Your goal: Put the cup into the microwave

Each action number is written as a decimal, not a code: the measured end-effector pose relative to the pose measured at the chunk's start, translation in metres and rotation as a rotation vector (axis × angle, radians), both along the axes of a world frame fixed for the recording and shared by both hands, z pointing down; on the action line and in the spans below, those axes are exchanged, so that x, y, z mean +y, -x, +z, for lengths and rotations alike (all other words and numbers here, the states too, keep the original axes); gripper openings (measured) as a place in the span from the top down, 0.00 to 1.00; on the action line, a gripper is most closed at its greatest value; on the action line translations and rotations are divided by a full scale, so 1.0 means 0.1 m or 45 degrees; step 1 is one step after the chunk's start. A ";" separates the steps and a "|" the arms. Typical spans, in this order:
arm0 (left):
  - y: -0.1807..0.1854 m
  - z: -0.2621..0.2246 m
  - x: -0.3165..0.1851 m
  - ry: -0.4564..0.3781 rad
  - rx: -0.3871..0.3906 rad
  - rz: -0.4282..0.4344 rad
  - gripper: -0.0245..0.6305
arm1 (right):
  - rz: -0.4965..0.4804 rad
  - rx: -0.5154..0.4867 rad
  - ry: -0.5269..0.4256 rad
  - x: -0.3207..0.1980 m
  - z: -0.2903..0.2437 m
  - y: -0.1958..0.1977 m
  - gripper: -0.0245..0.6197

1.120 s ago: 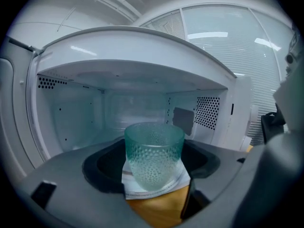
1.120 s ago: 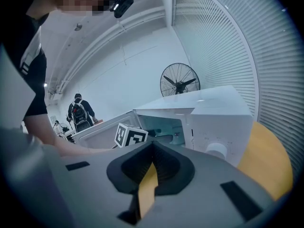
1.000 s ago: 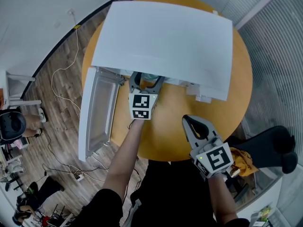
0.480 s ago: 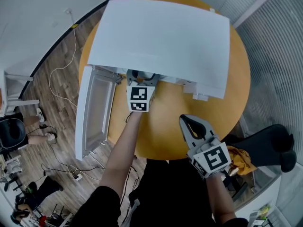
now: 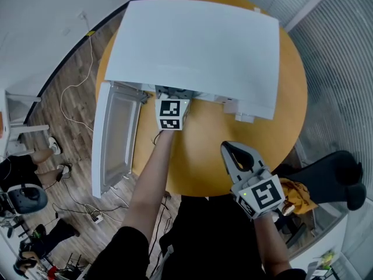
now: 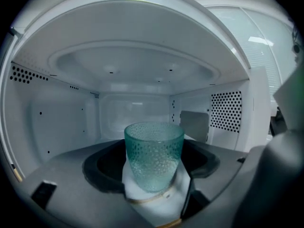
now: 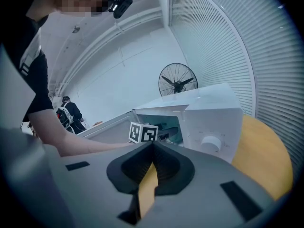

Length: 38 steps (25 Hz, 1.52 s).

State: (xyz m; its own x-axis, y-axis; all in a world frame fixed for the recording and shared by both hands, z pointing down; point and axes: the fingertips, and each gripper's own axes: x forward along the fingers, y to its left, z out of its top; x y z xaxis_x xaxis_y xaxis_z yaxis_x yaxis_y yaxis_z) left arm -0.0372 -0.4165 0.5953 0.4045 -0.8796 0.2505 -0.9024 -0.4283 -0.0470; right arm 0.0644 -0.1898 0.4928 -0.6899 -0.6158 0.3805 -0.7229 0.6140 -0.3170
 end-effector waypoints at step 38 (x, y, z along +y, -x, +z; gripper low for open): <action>0.20 -0.21 0.53 0.028 0.005 0.007 0.42 | 0.109 0.025 -0.092 0.38 -0.36 0.13 0.95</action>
State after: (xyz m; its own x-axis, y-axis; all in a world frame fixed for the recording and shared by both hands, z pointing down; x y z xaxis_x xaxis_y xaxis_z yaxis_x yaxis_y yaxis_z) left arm -0.0568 -0.3637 0.5745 0.4101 -0.8717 0.2682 -0.9003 -0.4340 -0.0338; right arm 0.0517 -0.1514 0.4570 -0.6265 -0.6986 0.3457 -0.7793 0.5705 -0.2594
